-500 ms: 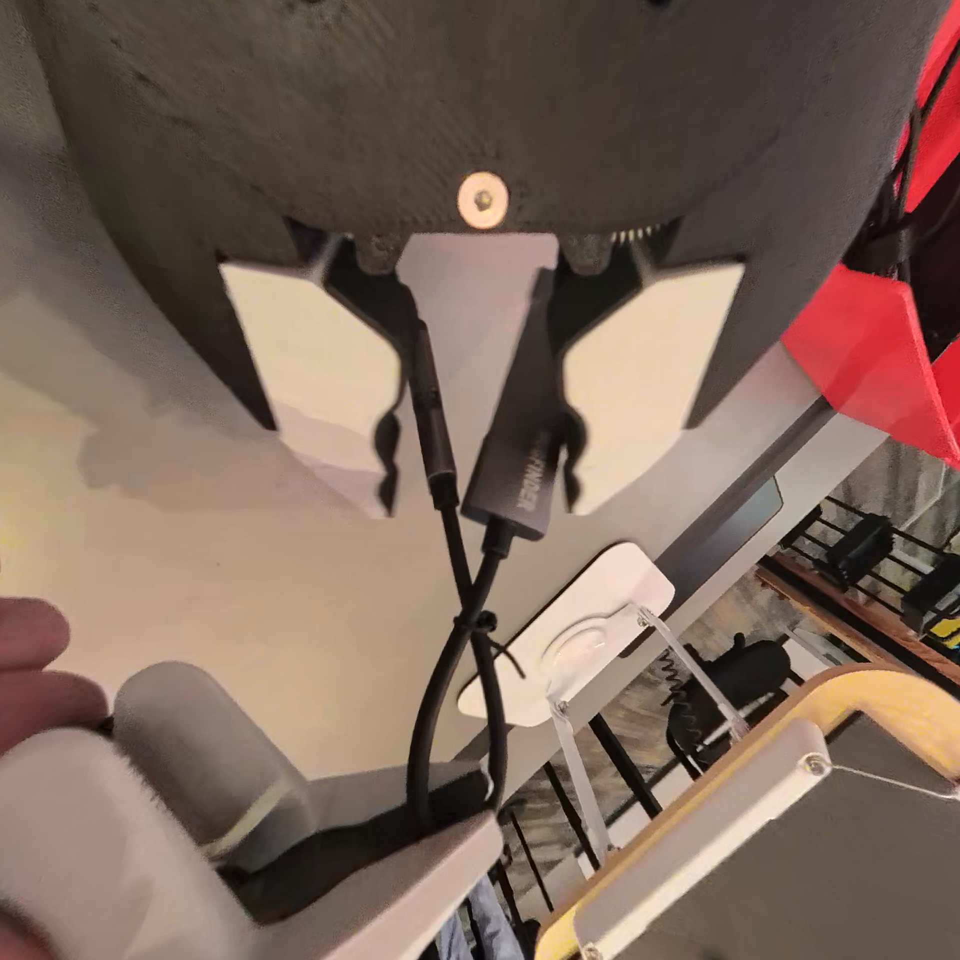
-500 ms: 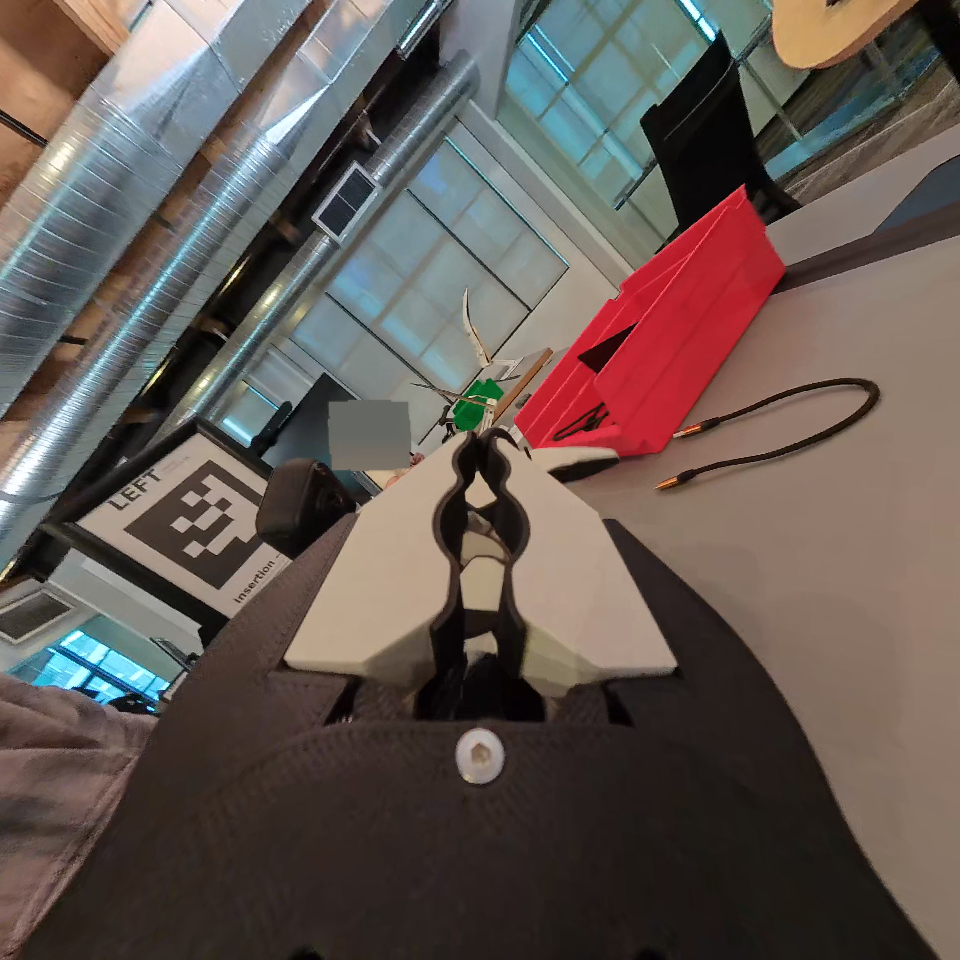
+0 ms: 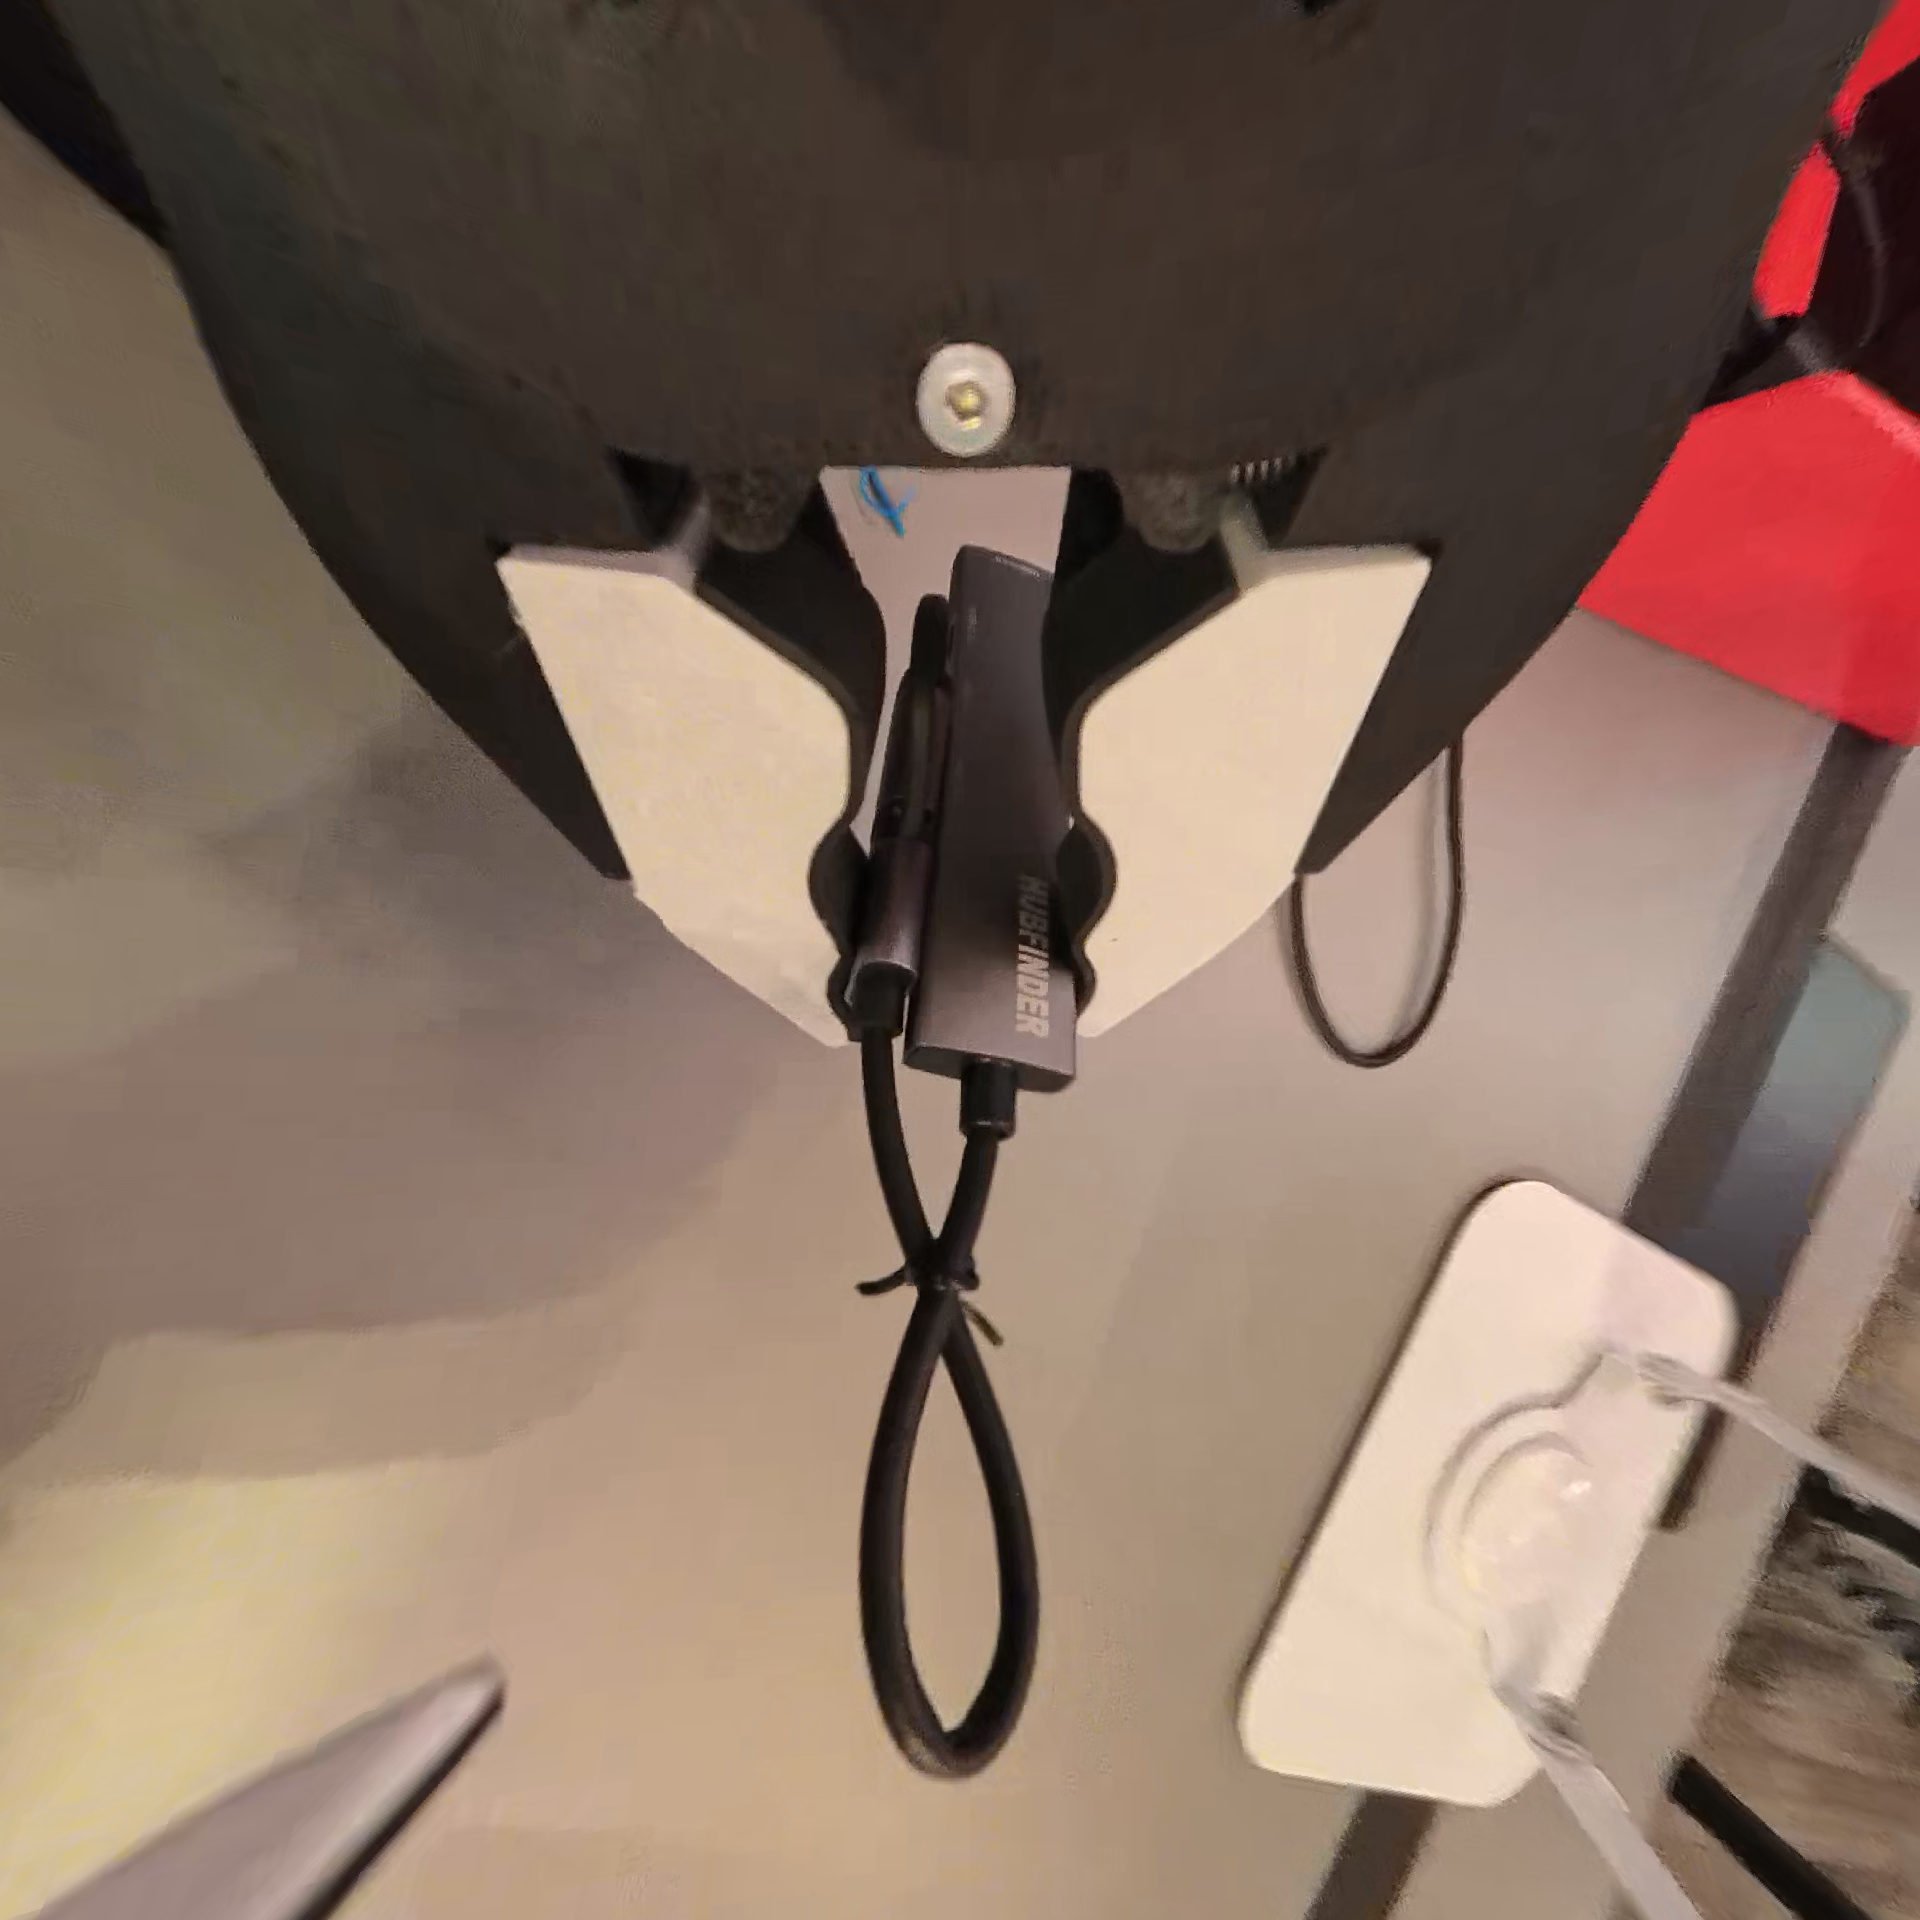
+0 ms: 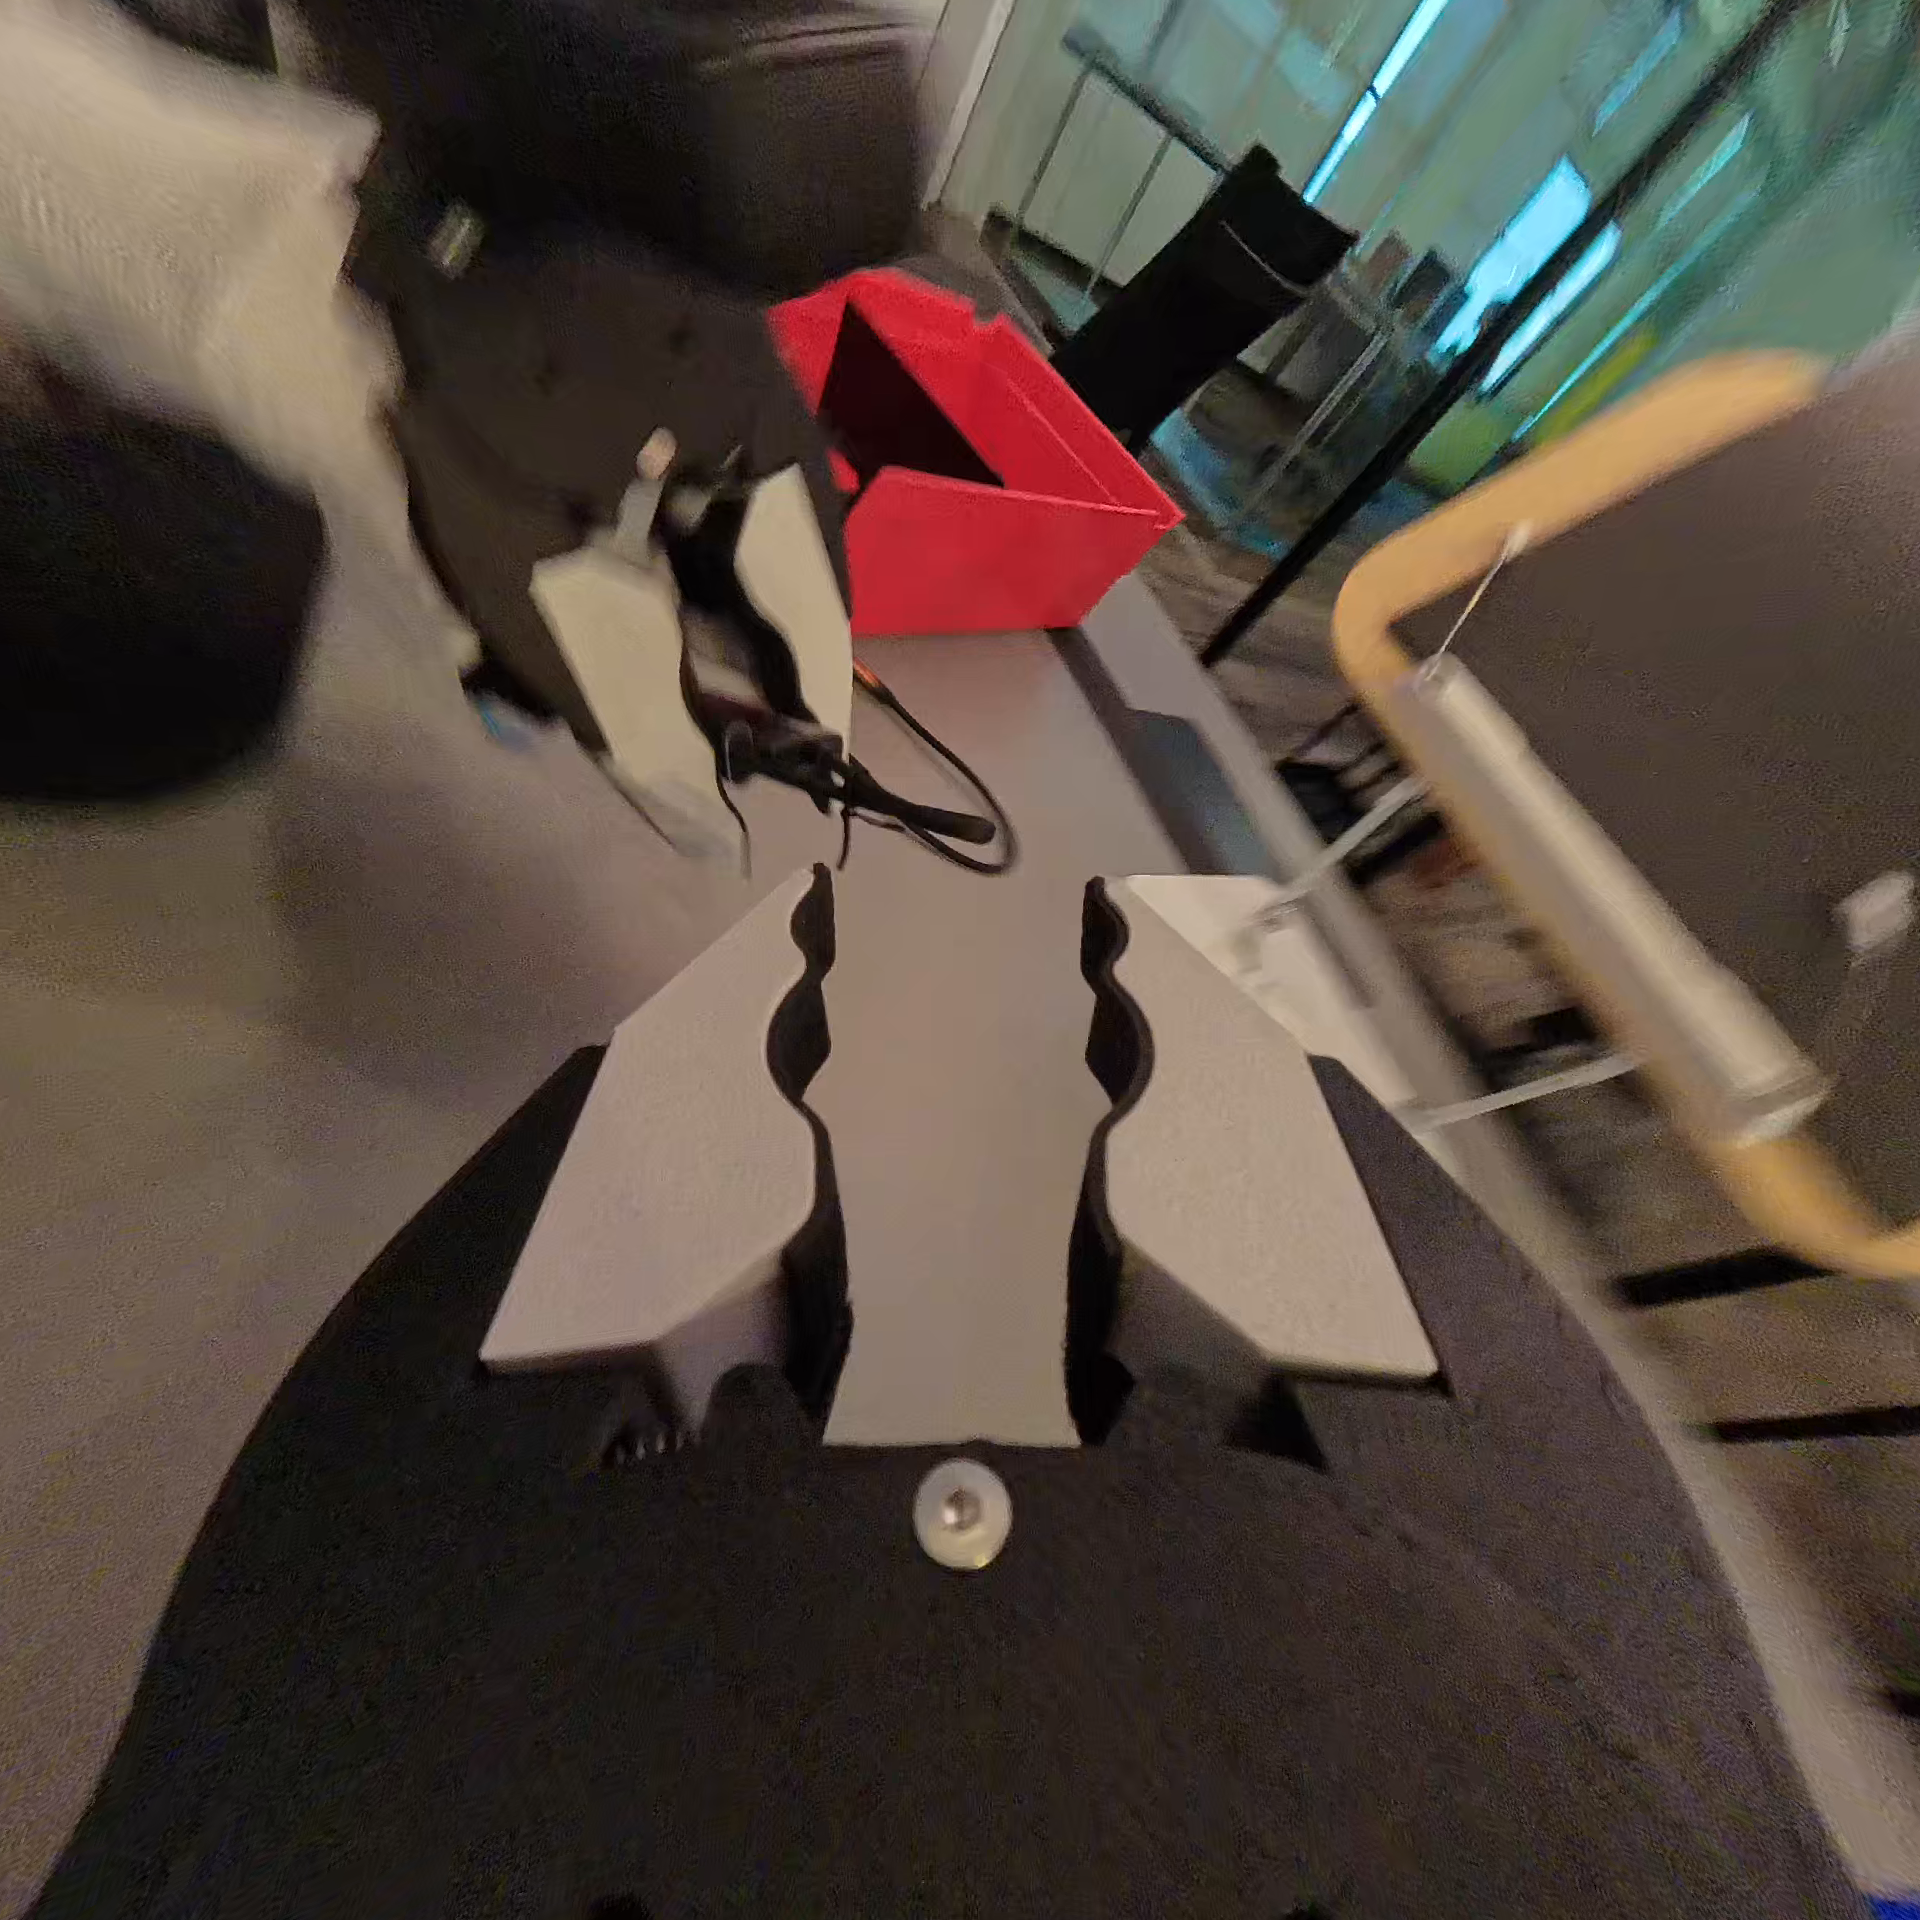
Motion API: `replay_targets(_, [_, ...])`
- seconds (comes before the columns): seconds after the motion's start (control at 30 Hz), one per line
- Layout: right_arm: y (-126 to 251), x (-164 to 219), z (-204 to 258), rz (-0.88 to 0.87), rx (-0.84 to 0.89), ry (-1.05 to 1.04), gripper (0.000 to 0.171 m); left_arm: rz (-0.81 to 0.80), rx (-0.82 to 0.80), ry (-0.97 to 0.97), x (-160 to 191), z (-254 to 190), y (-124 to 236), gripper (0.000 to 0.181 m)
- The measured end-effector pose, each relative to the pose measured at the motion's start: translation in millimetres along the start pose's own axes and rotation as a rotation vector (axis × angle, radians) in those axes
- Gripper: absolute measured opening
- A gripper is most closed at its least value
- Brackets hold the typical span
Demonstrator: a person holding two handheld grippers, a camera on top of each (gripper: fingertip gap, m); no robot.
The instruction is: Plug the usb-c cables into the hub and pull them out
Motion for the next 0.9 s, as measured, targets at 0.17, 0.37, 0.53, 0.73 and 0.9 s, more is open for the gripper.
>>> replay_targets(0.17, [-22.4,-5.3,28.7,0.205,0.057,0.628,0.043,0.093,0.241,-0.007,-17.8,0.9,3.4,0.034])
replay_targets(0.37, [-42.6,9.1,35.0,0.283,0.106,0.816,0.024,0.189,0.306,-0.027,-22.9,5.3,-2.1,0.034])
replay_targets(0.53, [-42.3,19.6,32.8,0.3,0.05,0.761,0.001,0.194,0.312,-0.065,-24.4,5.0,-5.8,0.034])
replay_targets(0.73, [-34.7,20.4,24.2,0.282,0.092,0.709,0.0,0.129,0.289,-0.077,-35.1,8.2,-2.3,0.043])
replay_targets(0.9, [-25.3,33.3,4.7,0.327,0.13,0.62,0.0,0.015,0.139,-0.049,-43.2,19.9,14.6,0.092])
Point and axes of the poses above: each gripper's, where its closed fingertips meet, y back along the fingers, x out of its underside, z = x × y across the jaws, the point moved 9 cm from there along y, back along the fingers, and after that the axes turned 1 degree about -x, right-handed, at the moved point
